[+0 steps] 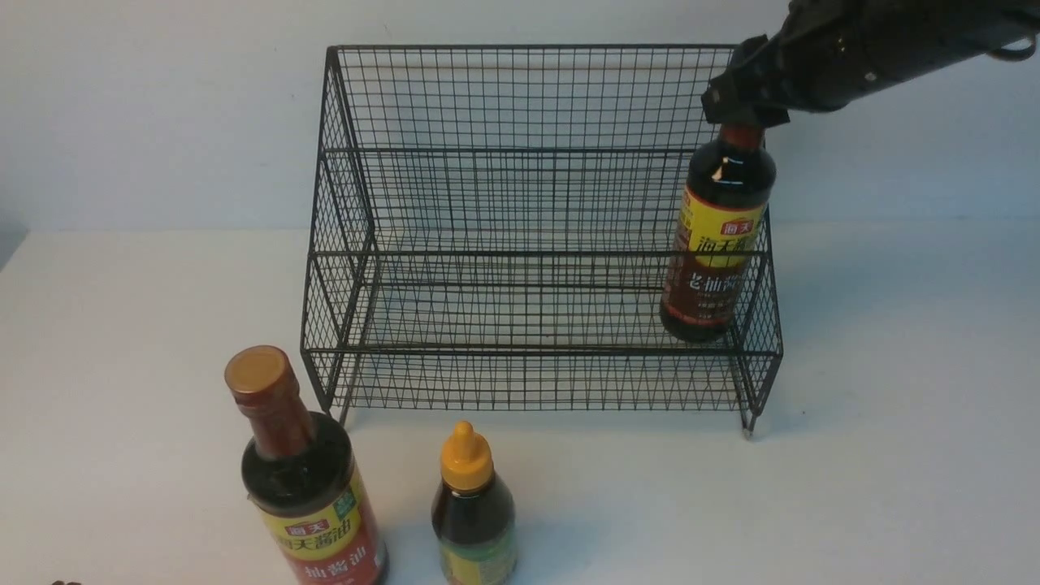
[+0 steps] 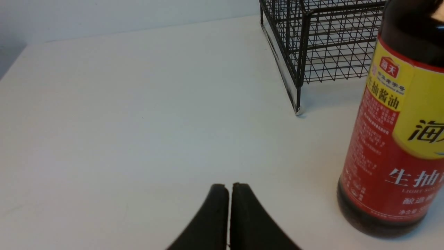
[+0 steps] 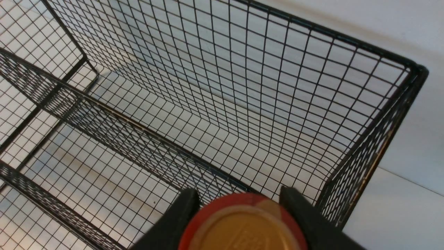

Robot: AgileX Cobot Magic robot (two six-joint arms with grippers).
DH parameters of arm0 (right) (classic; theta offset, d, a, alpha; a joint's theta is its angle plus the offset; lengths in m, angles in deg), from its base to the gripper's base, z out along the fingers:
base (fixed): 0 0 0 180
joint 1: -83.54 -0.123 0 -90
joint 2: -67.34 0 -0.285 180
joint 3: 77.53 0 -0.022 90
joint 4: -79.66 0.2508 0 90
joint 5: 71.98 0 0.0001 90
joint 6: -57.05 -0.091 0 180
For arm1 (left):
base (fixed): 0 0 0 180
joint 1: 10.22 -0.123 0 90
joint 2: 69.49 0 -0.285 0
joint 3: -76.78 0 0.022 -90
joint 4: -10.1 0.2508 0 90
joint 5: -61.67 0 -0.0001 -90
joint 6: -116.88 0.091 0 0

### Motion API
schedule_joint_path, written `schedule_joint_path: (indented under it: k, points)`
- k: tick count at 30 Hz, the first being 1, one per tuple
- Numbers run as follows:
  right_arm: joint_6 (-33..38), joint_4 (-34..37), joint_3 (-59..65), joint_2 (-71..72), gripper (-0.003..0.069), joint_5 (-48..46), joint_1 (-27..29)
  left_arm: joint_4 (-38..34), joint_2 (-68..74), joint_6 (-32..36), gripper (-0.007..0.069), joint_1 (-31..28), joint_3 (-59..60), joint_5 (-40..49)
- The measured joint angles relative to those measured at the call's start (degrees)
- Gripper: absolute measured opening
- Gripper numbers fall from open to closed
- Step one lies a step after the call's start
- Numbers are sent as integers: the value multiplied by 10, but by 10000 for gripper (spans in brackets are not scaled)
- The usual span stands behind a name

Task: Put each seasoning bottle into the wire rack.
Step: Use the right arm to put the condiment bottle back on the shelf, then use the left arm to grab the condiment bottle closest to it

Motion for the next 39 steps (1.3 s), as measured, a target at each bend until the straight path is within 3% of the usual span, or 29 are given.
schedule_joint_path:
  k: [5,8,10,15,19,23,30,33,34,37,39]
  points:
    - [-17,-3,0,0,292,1,0,0,0,0,-4,0,0,0]
    - [-26,-10,0,5,367,-5,0,0,0,0,-4,0,0,0]
    - [-28,-14,0,21,475,-8,0,0,0,0,-4,0,0,0]
    - [-28,-35,-1,58,598,-8,0,0,0,0,-4,0,0,0]
    - [-36,-61,-1,105,631,-19,0,0,0,0,-4,0,0,0]
    - [-44,-74,-1,149,619,-42,0,0,0,0,-4,0,0,0]
    - [-55,-113,-5,277,444,-165,0,0,0,0,-4,0,0,0]
    - [-99,-157,-5,356,246,-251,0,0,0,0,-4,0,0,0]
    - [-102,-159,-5,356,235,-253,0,0,0,0,-4,0,0,0]
    - [-136,-176,12,427,66,-260,0,0,0,0,-4,0,0,0]
    - [-148,-177,41,473,15,-262,0,0,0,0,-4,0,0,0]
